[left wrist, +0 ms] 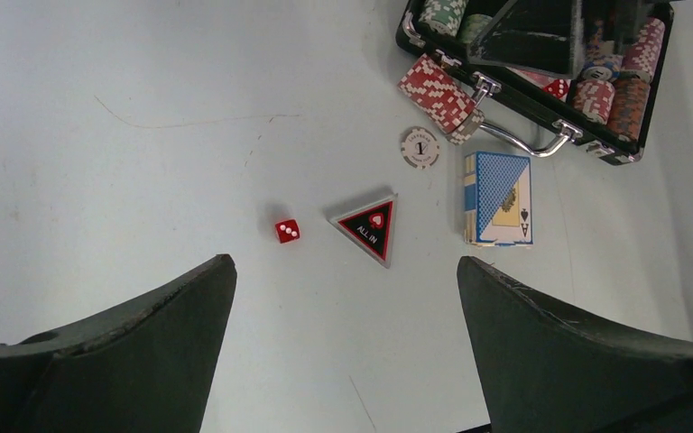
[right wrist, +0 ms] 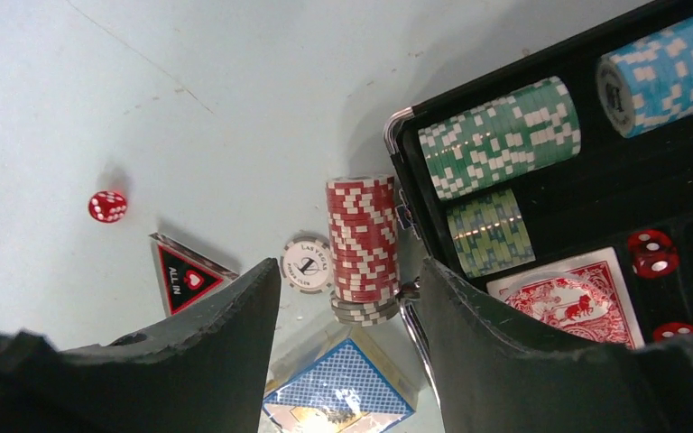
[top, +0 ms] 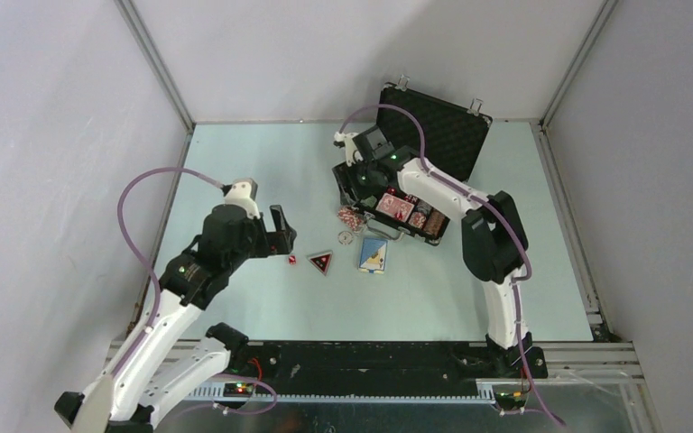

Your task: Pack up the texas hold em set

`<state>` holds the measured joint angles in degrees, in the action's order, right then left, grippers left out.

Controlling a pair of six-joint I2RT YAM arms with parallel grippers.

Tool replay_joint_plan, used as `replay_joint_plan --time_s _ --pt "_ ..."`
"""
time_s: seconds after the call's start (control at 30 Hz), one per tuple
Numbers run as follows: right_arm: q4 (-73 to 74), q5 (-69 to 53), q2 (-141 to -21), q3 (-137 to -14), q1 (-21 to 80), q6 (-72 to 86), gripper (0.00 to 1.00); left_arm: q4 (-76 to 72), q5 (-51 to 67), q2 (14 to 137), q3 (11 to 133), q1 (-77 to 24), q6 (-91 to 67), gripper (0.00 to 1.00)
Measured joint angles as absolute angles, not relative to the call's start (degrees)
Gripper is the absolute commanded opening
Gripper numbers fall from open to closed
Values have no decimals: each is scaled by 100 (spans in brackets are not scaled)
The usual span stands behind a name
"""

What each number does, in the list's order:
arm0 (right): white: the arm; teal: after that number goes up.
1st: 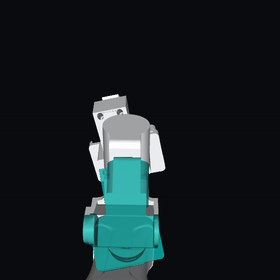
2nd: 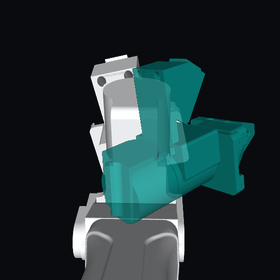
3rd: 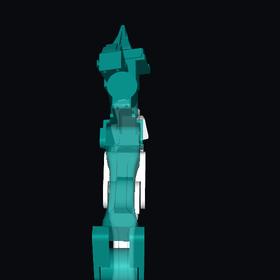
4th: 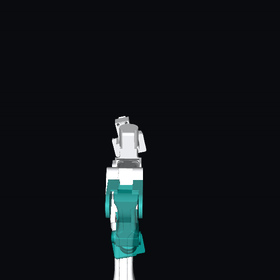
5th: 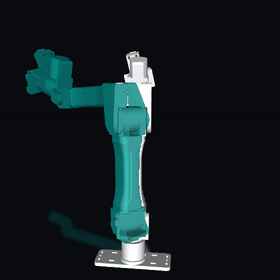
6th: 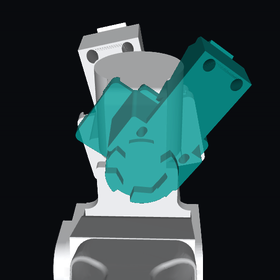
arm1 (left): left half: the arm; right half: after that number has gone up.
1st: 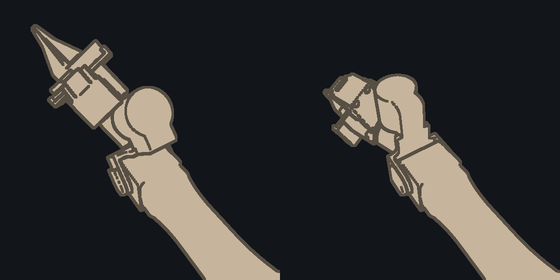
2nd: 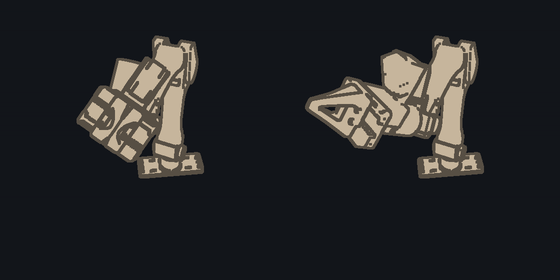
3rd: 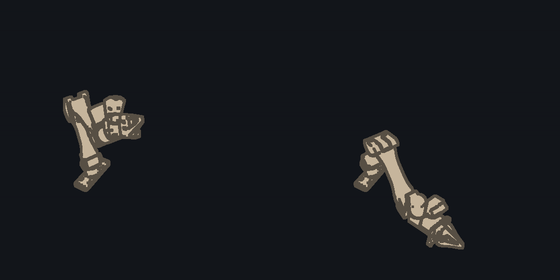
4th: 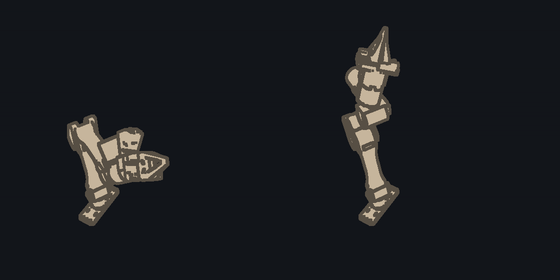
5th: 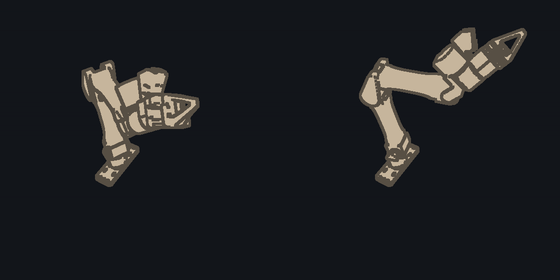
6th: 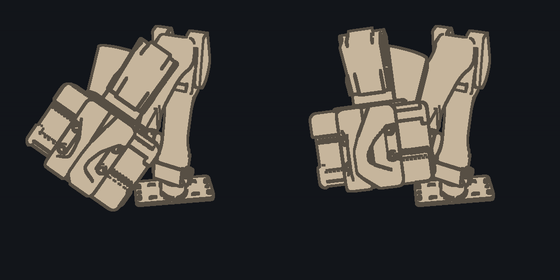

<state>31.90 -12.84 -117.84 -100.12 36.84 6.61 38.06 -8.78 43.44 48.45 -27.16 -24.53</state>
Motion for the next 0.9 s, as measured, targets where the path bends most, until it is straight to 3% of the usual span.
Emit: replay_joint_plan --time_s 0.9 --pt "3924 -775 -12897 -10683 4051 556 54 3739 -943 4480 4650 -2696 -2244 100"
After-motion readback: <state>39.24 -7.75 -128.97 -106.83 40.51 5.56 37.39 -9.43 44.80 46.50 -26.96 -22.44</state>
